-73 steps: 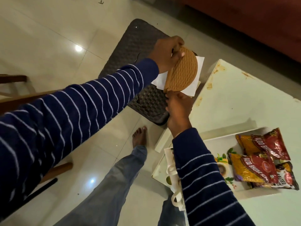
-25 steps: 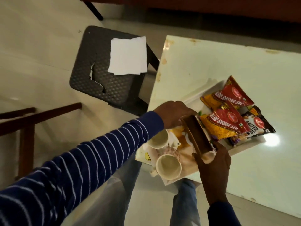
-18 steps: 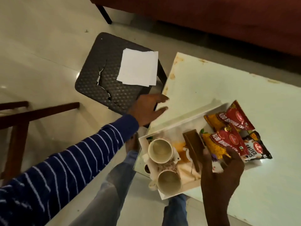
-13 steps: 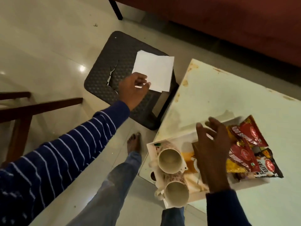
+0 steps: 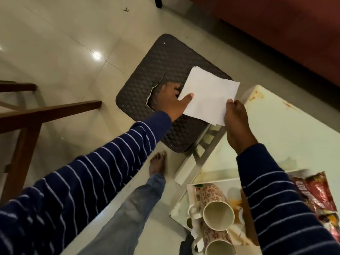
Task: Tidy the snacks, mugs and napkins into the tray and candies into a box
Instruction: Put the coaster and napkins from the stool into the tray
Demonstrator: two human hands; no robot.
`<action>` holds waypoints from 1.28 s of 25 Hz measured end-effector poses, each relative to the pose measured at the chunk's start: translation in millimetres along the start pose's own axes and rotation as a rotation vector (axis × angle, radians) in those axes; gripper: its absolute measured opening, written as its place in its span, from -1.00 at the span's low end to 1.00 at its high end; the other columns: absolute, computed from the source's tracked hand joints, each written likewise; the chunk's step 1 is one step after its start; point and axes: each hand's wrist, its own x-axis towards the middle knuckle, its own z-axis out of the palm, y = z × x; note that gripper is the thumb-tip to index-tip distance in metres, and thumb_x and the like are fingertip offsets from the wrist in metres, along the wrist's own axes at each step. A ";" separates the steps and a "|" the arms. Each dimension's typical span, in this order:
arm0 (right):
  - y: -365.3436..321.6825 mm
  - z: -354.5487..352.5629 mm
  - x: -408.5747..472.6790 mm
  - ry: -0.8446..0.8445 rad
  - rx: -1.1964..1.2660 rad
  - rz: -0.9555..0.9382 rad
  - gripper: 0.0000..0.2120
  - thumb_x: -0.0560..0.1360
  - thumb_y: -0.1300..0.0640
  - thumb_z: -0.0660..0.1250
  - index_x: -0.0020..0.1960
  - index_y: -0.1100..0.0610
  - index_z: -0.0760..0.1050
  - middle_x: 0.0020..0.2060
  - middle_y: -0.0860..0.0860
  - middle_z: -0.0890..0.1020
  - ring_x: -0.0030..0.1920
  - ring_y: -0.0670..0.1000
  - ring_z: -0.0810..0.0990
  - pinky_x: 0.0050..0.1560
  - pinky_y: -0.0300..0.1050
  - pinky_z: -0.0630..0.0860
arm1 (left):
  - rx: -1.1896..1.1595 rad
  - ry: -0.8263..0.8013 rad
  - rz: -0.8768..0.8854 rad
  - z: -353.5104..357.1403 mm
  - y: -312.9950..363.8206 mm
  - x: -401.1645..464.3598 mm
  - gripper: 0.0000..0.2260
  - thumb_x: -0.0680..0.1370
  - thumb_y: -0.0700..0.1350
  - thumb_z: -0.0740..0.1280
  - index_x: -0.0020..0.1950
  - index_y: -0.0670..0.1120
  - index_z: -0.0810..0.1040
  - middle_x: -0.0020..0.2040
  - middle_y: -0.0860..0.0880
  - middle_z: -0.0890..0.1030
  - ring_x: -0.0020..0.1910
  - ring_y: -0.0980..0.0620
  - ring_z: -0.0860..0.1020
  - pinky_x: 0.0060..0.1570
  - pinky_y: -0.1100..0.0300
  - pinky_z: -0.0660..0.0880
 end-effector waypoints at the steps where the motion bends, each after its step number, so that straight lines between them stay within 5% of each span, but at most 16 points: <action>1: 0.6 7.5 0.8 0.011 -0.002 0.017 -0.61 0.69 -0.04 0.07 0.46 0.06 0.30 0.26 0.02 0.53 0.14 -0.01 0.57 -0.11 -0.23 0.52 | -0.027 -0.018 0.001 3.8 1.5 0.2 -0.53 0.48 0.09 0.48 0.29 -0.09 0.48 0.19 -0.03 0.52 0.01 0.11 0.47 -0.05 0.24 0.45; 4: 3.9 26.2 -5.0 0.066 0.012 0.100 -0.58 0.69 -0.01 0.09 0.50 0.08 0.23 0.29 0.05 0.52 0.16 0.03 0.58 -0.10 -0.21 0.54 | -0.132 -0.076 -0.060 7.2 5.9 0.6 -0.54 0.49 0.08 0.47 0.28 -0.09 0.44 0.08 0.03 0.53 -0.05 0.11 0.50 -0.20 0.33 0.42; 7: 4.8 37.6 -12.4 0.120 0.005 0.102 -0.58 0.67 -0.01 0.17 0.48 0.09 0.25 0.33 0.07 0.49 0.25 0.07 0.55 0.17 -0.04 0.59 | -0.161 -0.173 -0.095 2.2 4.6 4.4 -0.59 0.52 0.03 0.46 0.26 -0.15 0.49 0.13 -0.04 0.60 0.03 0.00 0.58 -0.04 0.14 0.57; 11: 7.7 24.5 -19.9 0.127 0.117 0.057 -0.67 0.59 0.14 0.34 0.33 0.07 0.42 0.19 0.00 0.59 0.07 -0.03 0.61 -0.06 -0.21 0.61 | -0.317 -0.345 -0.127 -9.6 1.2 3.9 -0.73 0.59 -0.13 0.39 0.27 -0.15 0.57 0.18 -0.08 0.64 0.13 -0.07 0.61 0.10 -0.01 0.61; 15: 21.9 -7.6 -39.1 -0.030 0.247 0.102 -0.89 0.58 0.15 0.34 0.07 -0.01 0.54 0.04 -0.04 0.64 0.07 0.04 0.62 -0.09 -0.15 0.63 | -0.502 -0.570 -0.273 -20.0 -3.8 -5.2 -0.66 0.58 -0.24 0.35 0.36 -0.08 0.50 0.25 -0.04 0.62 0.21 -0.07 0.58 0.14 0.00 0.59; 18: 38.8 -34.6 -57.4 -0.154 0.402 0.138 -0.81 0.54 0.11 0.41 0.14 0.01 0.57 0.02 0.00 0.71 0.02 0.07 0.70 -0.13 -0.07 0.64 | -0.578 -0.730 -0.338 -18.3 -4.0 -24.1 -0.62 0.55 -0.32 0.33 0.34 -0.05 0.49 0.23 -0.03 0.62 0.20 -0.06 0.58 0.02 0.11 0.63; 23: 70.8 -76.6 -86.9 -0.206 0.456 0.100 -0.74 0.50 0.23 0.43 0.14 0.00 0.62 -0.02 0.00 0.74 -0.12 0.00 0.72 -0.24 -0.12 0.61 | -0.540 -0.926 -0.370 -2.2 5.3 -66.1 -0.63 0.55 -0.36 0.29 0.28 -0.02 0.51 0.18 -0.02 0.64 0.15 -0.04 0.60 -0.07 0.17 0.63; 27: 91.6 -115.4 -112.1 -0.244 0.480 0.096 -0.77 0.52 0.19 0.41 0.14 -0.03 0.64 0.07 0.01 0.73 0.03 0.04 0.71 -0.10 0.03 0.65 | -0.468 -0.988 -0.328 11.0 16.7 -96.9 -0.62 0.53 -0.44 0.29 0.15 0.01 0.55 -0.04 0.09 0.74 -0.06 0.07 0.70 -0.19 0.18 0.63; 30: 104.3 -145.1 -133.3 -0.283 0.568 0.110 -0.67 0.52 0.22 0.39 0.28 0.12 0.54 0.20 0.14 0.67 0.19 0.19 0.65 0.13 0.22 0.61 | -0.371 -1.150 -0.273 22.2 29.0 -120.8 -0.60 0.48 -0.38 0.38 0.19 0.04 0.53 0.02 0.12 0.72 0.00 0.10 0.69 -0.13 0.18 0.63; 32: 113.4 -161.6 -147.4 -0.267 0.573 0.104 -0.66 0.53 0.31 0.36 0.27 0.10 0.52 0.18 0.15 0.67 0.13 0.18 0.68 -0.01 0.19 0.67 | -0.267 -1.208 -0.223 33.9 35.8 -136.9 -0.61 0.46 -0.21 0.46 0.23 0.04 0.51 0.15 0.04 0.69 0.13 0.01 0.66 0.01 0.05 0.64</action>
